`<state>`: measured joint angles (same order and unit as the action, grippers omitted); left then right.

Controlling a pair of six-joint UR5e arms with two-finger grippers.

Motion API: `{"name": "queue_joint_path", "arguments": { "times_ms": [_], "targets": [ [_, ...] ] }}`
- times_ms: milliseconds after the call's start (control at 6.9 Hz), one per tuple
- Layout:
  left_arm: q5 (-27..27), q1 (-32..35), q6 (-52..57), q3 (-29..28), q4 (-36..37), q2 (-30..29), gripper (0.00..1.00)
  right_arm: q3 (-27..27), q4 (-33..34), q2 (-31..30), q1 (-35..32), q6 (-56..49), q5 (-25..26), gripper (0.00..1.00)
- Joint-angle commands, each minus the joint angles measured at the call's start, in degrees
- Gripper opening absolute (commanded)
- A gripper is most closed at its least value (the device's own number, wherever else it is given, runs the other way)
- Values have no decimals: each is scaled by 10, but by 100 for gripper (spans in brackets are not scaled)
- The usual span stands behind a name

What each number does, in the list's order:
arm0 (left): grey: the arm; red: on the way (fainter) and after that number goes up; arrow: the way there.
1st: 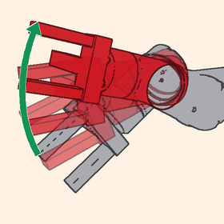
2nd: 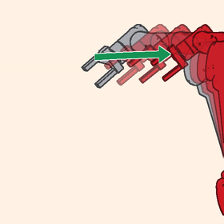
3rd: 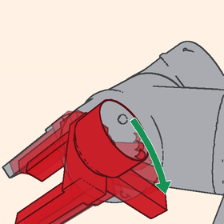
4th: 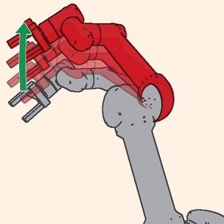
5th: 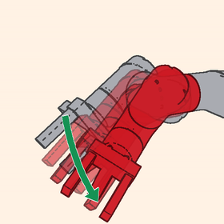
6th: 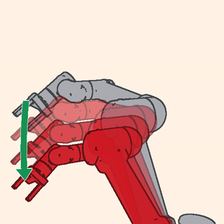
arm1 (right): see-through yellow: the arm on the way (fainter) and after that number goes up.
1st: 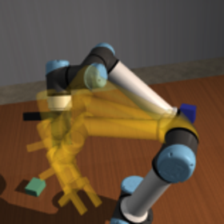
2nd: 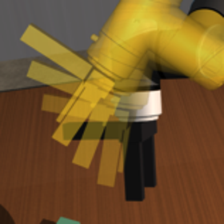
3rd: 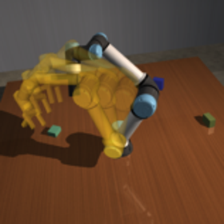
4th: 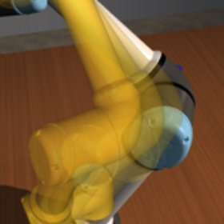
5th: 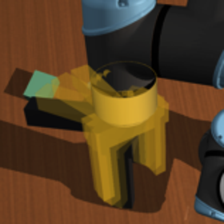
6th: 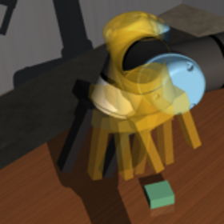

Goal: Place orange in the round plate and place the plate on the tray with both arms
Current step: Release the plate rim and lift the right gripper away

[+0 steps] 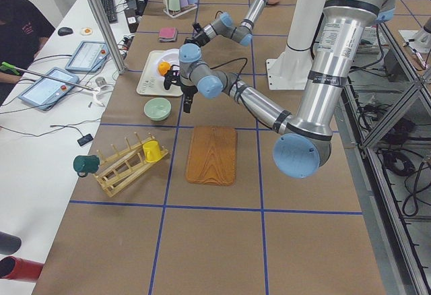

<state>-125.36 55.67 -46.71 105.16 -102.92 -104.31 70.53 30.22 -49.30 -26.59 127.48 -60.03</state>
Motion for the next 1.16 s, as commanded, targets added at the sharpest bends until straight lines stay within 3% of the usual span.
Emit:
{"name": "queue_joint_path", "arguments": {
  "times_ms": [0, 145, 290, 580, 725, 1014],
  "targets": [
    [1, 1, 0, -1, 0, 0, 98, -3, 88, 22, 0, 30, 21, 9],
    [2, 1, 0, -1, 0, 1, 98, -3, 98, 24, 0, 24, 17, 61],
    [2, 2, 1, -1, 0, 2, 98, -3, 114, 26, -2, -10, 5, 97],
    [1, 4, 1, 0, -1, 5, 98, 13, 121, 17, -13, -140, -78, 100],
    [1, 5, 1, 0, 0, 4, 98, 48, 159, -4, -22, -216, -161, 100],
    [1, 8, 4, -1, 0, 5, 98, 234, 369, -61, -58, -441, -330, 100]
  ]
}}
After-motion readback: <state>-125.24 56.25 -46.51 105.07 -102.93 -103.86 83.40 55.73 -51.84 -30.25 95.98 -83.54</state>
